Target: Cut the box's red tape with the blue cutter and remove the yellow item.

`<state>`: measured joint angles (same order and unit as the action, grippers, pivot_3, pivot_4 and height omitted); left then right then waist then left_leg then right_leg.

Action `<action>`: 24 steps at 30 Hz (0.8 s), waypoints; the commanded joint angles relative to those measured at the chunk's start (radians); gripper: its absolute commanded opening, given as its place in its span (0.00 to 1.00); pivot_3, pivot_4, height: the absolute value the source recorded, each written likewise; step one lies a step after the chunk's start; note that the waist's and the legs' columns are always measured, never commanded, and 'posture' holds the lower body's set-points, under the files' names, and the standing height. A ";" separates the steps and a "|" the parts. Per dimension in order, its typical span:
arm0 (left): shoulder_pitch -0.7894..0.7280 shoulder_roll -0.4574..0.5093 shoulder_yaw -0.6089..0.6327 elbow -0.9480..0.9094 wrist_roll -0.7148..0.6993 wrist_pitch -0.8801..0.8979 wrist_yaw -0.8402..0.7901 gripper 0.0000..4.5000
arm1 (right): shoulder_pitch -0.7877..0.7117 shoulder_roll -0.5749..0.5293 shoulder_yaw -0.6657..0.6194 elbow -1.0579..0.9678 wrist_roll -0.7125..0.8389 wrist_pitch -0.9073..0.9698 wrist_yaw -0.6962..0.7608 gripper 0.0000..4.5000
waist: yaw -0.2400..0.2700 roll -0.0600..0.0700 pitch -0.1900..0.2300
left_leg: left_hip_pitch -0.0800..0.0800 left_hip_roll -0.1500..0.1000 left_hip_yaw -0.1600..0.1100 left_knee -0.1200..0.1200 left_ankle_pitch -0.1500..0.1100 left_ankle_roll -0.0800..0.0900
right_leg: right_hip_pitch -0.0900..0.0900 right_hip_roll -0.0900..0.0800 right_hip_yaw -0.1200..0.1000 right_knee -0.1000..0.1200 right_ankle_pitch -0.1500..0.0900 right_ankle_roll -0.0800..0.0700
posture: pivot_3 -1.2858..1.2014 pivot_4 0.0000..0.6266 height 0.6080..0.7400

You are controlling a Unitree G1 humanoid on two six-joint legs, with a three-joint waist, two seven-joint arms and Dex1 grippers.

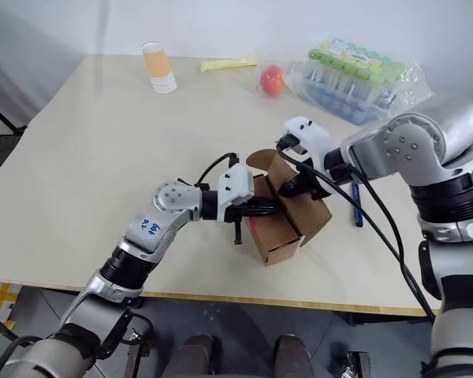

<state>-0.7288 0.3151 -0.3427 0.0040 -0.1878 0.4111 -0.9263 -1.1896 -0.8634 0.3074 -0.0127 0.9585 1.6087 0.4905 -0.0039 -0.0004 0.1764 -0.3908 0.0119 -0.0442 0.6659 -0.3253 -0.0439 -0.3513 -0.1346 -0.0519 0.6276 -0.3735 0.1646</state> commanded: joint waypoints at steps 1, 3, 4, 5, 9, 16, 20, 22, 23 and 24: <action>0.074 0.098 -0.020 0.004 0.015 0.114 -0.046 0.00 | -0.009 -0.072 -0.013 0.023 -0.064 -0.009 0.079 0.03 | -0.001 0.000 0.000 | 0.000 0.000 0.000 -0.001 0.000 0.000 | 0.000 0.000 0.000 0.000 0.000 0.000 | 0.52 0.24 1.00; 0.095 0.129 0.010 0.001 0.015 0.099 -0.035 0.00 | -0.022 -0.092 -0.007 0.059 -0.099 -0.023 0.114 0.03 | -0.001 0.000 0.000 | 0.001 0.000 0.000 -0.001 0.000 0.000 | 0.001 0.000 0.000 0.000 0.000 0.000 | 0.52 0.24 1.00; 0.108 0.148 0.026 -0.007 0.008 0.095 -0.041 0.00 | -0.025 -0.102 -0.003 0.076 -0.118 -0.034 0.133 0.03 | 0.000 0.000 0.000 | 0.001 0.000 0.001 -0.001 0.000 0.000 | 0.000 0.000 0.000 0.000 0.000 0.000 | 0.52 0.24 1.00; 0.119 0.164 0.041 -0.016 0.000 0.092 -0.046 0.00 | -0.025 -0.111 0.002 0.086 -0.135 -0.043 0.153 0.03 | 0.000 0.000 0.000 | 0.001 0.000 0.001 0.000 0.000 0.000 | 0.001 0.000 0.001 0.000 0.000 0.000 | 0.52 0.24 1.00; 0.152 0.197 0.088 -0.059 -0.057 0.122 -0.067 0.00 | 0.011 -0.099 -0.001 0.085 -0.179 -0.051 0.187 0.03 | 0.002 0.000 0.000 | 0.001 0.000 0.001 0.002 0.000 0.000 | 0.002 0.000 0.001 0.000 0.000 0.000 | 0.52 0.24 1.00; 0.185 0.223 0.117 -0.136 -0.090 0.173 -0.058 0.00 | 0.089 -0.022 -0.066 0.049 -0.218 -0.037 0.168 0.03 | 0.008 0.000 0.000 | 0.002 0.000 -0.001 0.003 0.000 0.000 | 0.004 -0.001 0.000 0.000 0.000 0.000 | 0.52 0.24 1.00; 0.213 0.260 0.140 -0.188 -0.106 0.224 -0.054 0.00 | 0.124 0.008 -0.112 0.008 -0.224 -0.011 0.152 0.03 | -0.001 0.000 0.000 | 0.001 0.000 0.000 0.000 0.000 0.000 | 0.002 0.000 0.000 0.000 0.000 0.000 | 0.52 0.24 1.00; 0.218 0.270 0.157 -0.199 -0.110 0.236 -0.040 0.00 | 0.145 0.023 -0.138 -0.016 -0.230 -0.005 0.141 0.03 | -0.002 0.000 0.000 | 0.001 0.000 0.000 -0.001 0.000 0.000 | 0.001 0.000 0.000 0.000 0.000 0.000 | 0.52 0.24 1.00; 0.217 0.271 0.165 -0.200 -0.116 0.244 -0.035 0.00 | 0.155 0.031 -0.151 -0.025 -0.234 -0.006 0.134 0.03 | -0.002 0.000 0.000 | 0.001 0.000 0.000 -0.001 0.000 0.000 | 0.001 0.000 0.000 0.000 0.000 0.000 | 0.52 0.24 1.00; 0.213 0.270 0.174 -0.197 -0.119 0.251 -0.026 0.00 | 0.171 0.042 -0.173 -0.037 -0.240 -0.013 0.124 0.03 | -0.002 0.000 0.000 | 0.001 0.000 0.000 -0.001 0.000 0.000 | 0.000 0.000 0.001 0.000 0.000 0.000 | 0.52 0.24 1.00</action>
<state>-0.5348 0.5685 -0.1794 -0.1914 -0.3099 0.6352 -0.9743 -1.0258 -0.8302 0.1853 -0.0041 0.7224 1.5983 0.6234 -0.0059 0.0000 0.1763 -0.3897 0.0120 -0.0436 0.6648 -0.3248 -0.0440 -0.3511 -0.1346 -0.0514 0.6278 -0.3734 0.1644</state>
